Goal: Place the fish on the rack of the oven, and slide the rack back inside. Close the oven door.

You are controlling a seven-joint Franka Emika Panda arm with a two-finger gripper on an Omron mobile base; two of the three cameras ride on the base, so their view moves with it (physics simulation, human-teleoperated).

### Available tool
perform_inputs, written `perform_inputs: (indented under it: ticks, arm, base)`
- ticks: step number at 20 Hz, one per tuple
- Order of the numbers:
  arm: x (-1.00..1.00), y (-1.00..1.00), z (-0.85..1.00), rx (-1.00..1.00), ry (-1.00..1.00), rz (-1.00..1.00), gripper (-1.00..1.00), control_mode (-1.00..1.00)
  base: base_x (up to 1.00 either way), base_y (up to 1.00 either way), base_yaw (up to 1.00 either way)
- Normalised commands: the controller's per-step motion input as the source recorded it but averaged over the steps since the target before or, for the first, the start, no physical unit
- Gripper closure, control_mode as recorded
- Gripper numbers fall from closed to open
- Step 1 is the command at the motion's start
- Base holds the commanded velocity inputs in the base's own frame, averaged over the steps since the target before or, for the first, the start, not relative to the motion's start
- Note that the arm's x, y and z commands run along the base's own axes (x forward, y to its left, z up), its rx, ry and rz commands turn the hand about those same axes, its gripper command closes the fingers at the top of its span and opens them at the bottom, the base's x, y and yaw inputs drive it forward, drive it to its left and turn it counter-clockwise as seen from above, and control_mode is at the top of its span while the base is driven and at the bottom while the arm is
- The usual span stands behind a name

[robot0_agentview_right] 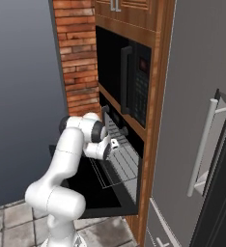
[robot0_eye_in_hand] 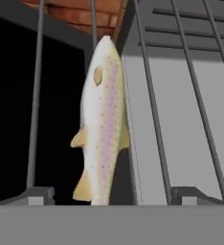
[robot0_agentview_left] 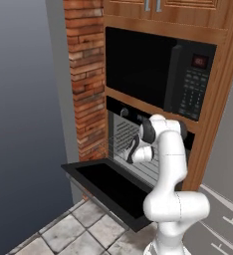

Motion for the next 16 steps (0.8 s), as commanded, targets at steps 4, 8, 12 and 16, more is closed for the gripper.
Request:
perform_inputs:
  ticks: [4, 8, 12, 16]
  arm:
    - [-0.95, 0.67, -0.02, -0.12, 0.0, 0.0, -1.0, -1.0]
    - [-0.59, 0.56, 0.28, -0.1, 0.0, 0.0, -1.0, -1.0]
    - [-0.49, 0.62, 0.68, -0.13, 0.0, 0.0, -1.0, -1.0]
    - [-0.61, 0.82, 0.56, -0.16, -0.1, 0.0, -1.0, -1.0]
  base:
    - [0.0, 0.0, 0.0]
    - [0.0, 0.0, 0.0]
    - [0.0, 0.0, 0.0]
    - [0.0, 0.0, 0.0]
